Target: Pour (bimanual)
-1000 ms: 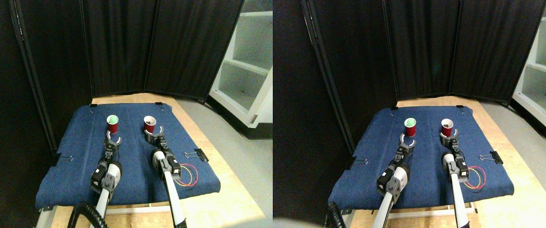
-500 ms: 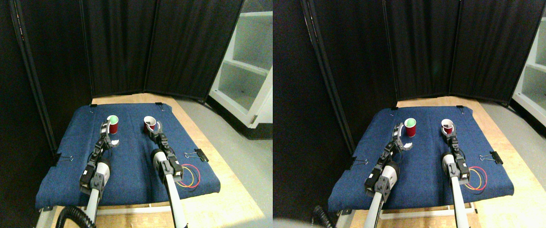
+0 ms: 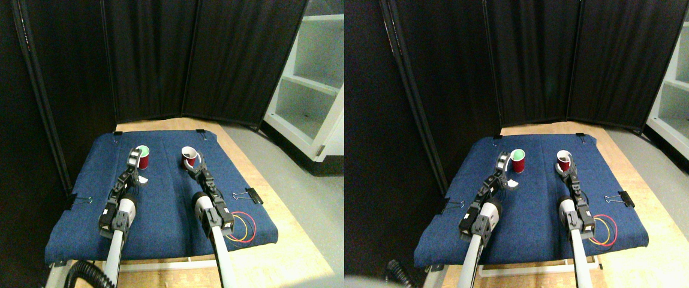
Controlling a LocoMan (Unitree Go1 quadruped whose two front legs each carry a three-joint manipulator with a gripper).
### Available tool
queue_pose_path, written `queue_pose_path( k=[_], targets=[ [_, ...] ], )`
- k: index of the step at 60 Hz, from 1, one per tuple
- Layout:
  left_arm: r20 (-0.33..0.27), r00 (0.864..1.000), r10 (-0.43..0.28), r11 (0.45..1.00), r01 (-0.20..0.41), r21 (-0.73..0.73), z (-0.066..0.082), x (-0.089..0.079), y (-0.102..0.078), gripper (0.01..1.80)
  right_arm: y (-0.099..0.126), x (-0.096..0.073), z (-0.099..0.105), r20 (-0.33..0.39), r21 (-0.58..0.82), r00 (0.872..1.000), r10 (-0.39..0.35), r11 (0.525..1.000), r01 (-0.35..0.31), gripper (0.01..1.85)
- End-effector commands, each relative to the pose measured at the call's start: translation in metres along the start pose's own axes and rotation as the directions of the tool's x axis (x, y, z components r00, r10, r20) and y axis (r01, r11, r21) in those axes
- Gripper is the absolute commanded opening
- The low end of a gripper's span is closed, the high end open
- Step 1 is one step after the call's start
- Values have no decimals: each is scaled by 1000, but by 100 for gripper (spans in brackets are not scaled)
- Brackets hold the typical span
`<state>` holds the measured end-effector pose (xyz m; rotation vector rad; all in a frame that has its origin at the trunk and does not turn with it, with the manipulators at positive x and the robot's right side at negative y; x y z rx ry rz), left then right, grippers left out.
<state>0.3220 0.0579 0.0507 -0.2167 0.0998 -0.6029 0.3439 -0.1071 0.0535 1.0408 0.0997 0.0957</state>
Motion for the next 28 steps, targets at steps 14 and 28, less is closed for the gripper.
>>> queue_pose_path(
  k=[14, 28],
  targets=[
    [32, 997, -76, 981, 69, 182, -3, 2, -6, 72, 9, -7, 0, 20, -12, 999, 44, 999, -44, 33],
    [-100, 974, -204, 884, 227, 408, -8, 1, -5, 79, 10, -10, 0, 14, -7, 998, 56, 998, -56, 33]
  ],
)
